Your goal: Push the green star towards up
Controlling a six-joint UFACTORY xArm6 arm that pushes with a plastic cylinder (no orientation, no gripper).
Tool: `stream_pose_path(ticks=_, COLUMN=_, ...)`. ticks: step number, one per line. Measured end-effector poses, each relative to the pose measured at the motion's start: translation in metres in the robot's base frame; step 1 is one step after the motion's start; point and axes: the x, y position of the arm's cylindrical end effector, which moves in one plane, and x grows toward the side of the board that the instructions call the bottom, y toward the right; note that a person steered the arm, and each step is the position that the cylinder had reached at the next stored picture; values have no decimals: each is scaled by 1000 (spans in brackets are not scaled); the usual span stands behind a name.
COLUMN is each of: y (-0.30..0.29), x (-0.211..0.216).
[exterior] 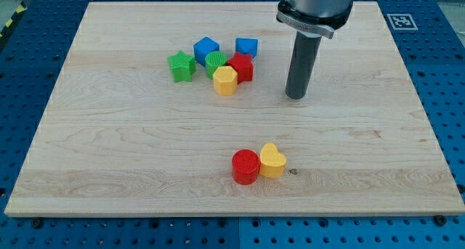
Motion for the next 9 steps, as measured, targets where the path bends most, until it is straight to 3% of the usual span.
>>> stream_pose_path(ticks=1, y=-13, x=14)
stream_pose_path(ticks=3, y=-134, x=35)
stream_pose_path(ticks=4, y=-180, x=20)
stream_pose_path(ticks=7, y=-174, x=-11)
stream_pose_path(ticks=9, y=-206, x=-43)
